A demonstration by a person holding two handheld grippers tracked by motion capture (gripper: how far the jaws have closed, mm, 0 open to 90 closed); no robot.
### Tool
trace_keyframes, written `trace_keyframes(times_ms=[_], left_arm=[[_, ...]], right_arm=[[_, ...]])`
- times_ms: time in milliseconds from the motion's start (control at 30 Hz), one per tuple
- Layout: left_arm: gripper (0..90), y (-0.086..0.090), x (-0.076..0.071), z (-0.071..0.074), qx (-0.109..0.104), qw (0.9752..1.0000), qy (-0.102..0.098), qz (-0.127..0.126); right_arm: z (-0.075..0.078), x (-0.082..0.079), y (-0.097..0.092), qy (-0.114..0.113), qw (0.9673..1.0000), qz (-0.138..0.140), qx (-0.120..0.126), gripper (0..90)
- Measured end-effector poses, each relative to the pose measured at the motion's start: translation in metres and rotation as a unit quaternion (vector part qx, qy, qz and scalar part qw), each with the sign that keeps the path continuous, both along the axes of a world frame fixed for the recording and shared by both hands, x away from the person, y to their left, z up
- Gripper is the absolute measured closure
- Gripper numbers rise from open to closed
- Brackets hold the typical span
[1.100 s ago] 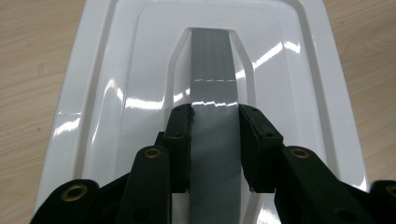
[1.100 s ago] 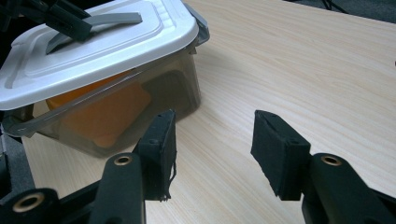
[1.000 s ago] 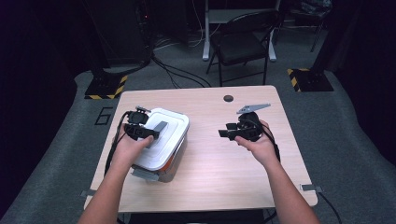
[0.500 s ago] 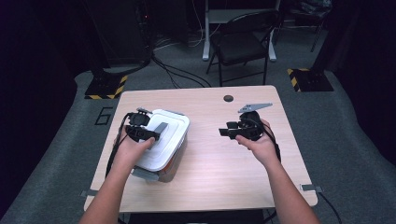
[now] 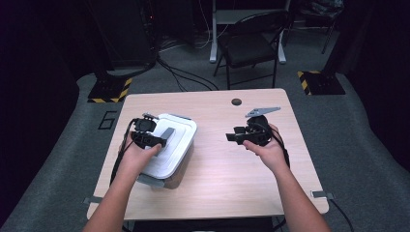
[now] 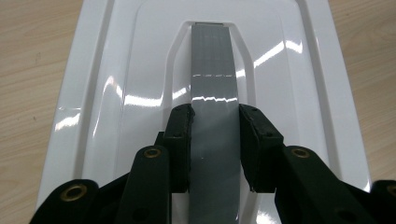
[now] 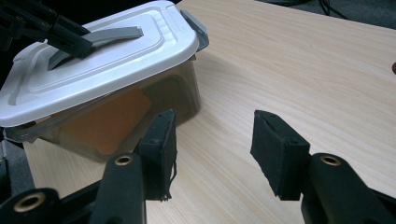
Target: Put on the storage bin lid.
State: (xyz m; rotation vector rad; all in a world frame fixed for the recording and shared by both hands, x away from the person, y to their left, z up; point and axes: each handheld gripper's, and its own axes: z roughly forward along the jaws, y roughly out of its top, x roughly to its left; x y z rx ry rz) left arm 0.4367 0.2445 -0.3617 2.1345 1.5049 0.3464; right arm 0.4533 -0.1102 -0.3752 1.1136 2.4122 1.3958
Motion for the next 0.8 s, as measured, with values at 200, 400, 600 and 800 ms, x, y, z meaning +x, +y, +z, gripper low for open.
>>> trace_keyframes(times_ms=[200,400,600,800], left_arm=[[66.1,-0.002,-0.001,-0.002,0.0,1.0,-0.006,0.004],[66.2,-0.001,0.0,-0.003,-0.009,0.9998,-0.008,0.016],[66.2,-0.005,0.003,-0.004,-0.006,0.9996,-0.01,0.025],[66.2,-0.004,0.004,-0.004,-0.01,0.9993,-0.009,0.035]], right_arm=[[-0.003,0.001,0.004,0.003,1.0,0.005,-0.005,49.5],[-0.005,0.001,0.01,0.005,0.9999,0.009,-0.008,49.5],[-0.005,0.002,0.01,0.008,0.9999,0.008,-0.007,49.5],[-0.006,0.003,0.009,0.007,0.9999,0.009,-0.007,49.5]])
